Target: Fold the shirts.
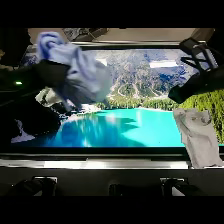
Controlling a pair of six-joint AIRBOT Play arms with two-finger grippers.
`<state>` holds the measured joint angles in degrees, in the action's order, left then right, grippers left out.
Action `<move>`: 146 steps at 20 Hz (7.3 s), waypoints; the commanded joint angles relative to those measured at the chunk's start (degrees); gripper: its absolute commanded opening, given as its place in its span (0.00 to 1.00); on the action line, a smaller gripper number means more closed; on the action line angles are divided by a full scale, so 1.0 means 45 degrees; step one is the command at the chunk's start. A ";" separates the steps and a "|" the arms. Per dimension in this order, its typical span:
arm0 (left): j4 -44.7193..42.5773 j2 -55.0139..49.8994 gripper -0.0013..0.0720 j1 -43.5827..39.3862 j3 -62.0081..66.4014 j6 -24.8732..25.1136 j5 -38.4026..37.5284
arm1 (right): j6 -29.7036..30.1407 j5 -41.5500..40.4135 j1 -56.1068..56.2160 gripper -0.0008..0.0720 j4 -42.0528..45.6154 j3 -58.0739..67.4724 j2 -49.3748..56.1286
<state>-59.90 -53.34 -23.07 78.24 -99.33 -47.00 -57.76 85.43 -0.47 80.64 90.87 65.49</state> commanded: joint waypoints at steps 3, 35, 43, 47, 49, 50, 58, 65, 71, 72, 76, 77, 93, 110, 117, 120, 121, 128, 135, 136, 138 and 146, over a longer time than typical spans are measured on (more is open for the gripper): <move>0.0092 -0.3424 0.06 -0.2982 -0.0136 -0.0772 0.1481 | 0.0039 0.1001 0.0005 0.92 0.1914 0.0015 -0.1642; -0.0151 -0.8626 0.92 0.0568 -0.2239 0.5129 -0.1787 | 0.1695 0.0899 0.0005 0.95 -0.3876 -0.3769 0.3857; -0.0155 -0.8956 0.06 0.0597 -0.2045 0.5333 -0.2186 | 0.2166 0.0481 0.0019 0.96 -0.5051 -0.3968 0.3861; -0.0151 -0.8743 0.06 0.0665 -0.1953 0.5416 -0.2453 | 0.2628 -0.1506 0.0024 0.97 -0.7184 -0.5391 0.4255; -0.0141 -0.8699 0.06 0.0665 -0.1953 0.5401 -0.2463 | 0.2851 -0.2365 0.0330 0.97 -0.7451 -0.5892 0.4881; -0.0141 -0.8665 0.06 0.0665 -0.1953 0.5391 -0.2458 | 0.2900 -0.2832 0.0646 0.97 -0.7431 -0.5969 0.5246; -0.0913 -0.6246 0.06 0.1379 -0.0408 0.5275 -0.2438 | 0.3725 -0.2973 0.1472 0.08 -0.4580 -0.3288 0.4172; -0.2059 -0.0777 0.06 0.2914 0.5027 0.4163 -0.1778 | 0.3376 -0.5173 0.1472 0.08 -0.0899 0.3230 -0.1846; -0.2356 0.1739 0.06 0.2973 0.5119 0.3235 -0.1885 | 0.2200 -0.2691 0.1496 0.08 -0.1311 0.3279 -0.4065; -0.2744 0.1812 0.06 0.2977 0.5119 0.3050 -0.1889 | 0.2030 -0.2166 0.1496 0.08 -0.1190 0.3279 -0.4095; -0.4167 0.1005 0.06 0.2977 0.5051 0.2822 -0.3075 | 0.0491 0.1972 0.1496 0.08 -0.1069 0.3026 -0.2953; -0.4274 0.0559 0.06 0.2977 0.4818 0.2827 -0.3740 | 0.0384 0.3206 0.1496 0.08 -0.1219 0.2467 -0.2472; -0.2030 -1.0214 0.07 0.2851 0.2715 0.1345 -0.2030 | -0.0787 -1.1443 0.1496 0.10 -0.8267 -0.7800 0.4114; 0.2987 -0.3716 0.94 0.3036 -0.9010 0.3759 -0.4153 | 0.1613 -0.1841 -0.6275 0.87 -0.4770 -0.6450 0.1676; 0.6411 -0.4396 0.85 -0.0962 -0.9933 0.3463 -0.0189 | 0.2030 -0.1923 -0.6266 0.94 -0.4833 -0.6868 0.1729; 0.7237 -0.5168 0.76 -0.1676 -0.9836 0.3162 0.1171 | 0.2098 -0.2006 -0.5897 0.95 -0.5081 -0.6883 0.1763; 0.7325 -0.5217 0.47 -0.1710 -0.9806 0.3060 0.1481 | 0.2239 -0.2021 -0.5513 0.96 -0.5153 -0.6941 0.1812; 0.7155 -0.4371 0.06 -0.0860 -0.9734 0.3575 0.1632 | 0.3196 -0.5110 -0.3021 0.97 -0.9175 -0.7621 0.3546; 0.7159 -0.3745 0.06 0.0389 -0.9593 0.5790 0.1248 | 0.3682 -0.6115 -0.1467 0.12 -1.1385 -0.7611 0.5663; 0.7159 -0.3696 0.06 0.0967 -0.9296 0.6285 0.0695 | 0.3721 -0.5979 -0.1506 0.08 -1.1404 -0.7490 0.5542; 0.7096 -0.3191 0.06 0.2307 -0.8179 0.7582 -0.0588 | 0.4240 -0.5357 -0.1530 0.08 -1.0817 -0.6601 0.4775; 0.5532 0.1321 0.06 0.6800 0.2681 0.7645 -0.0675 | 0.5304 -0.4702 -0.1530 0.08 -0.7834 0.1622 -0.2210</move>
<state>-33.45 -53.52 0.93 73.01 -65.36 -51.13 -35.03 65.95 -7.38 39.83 86.21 66.50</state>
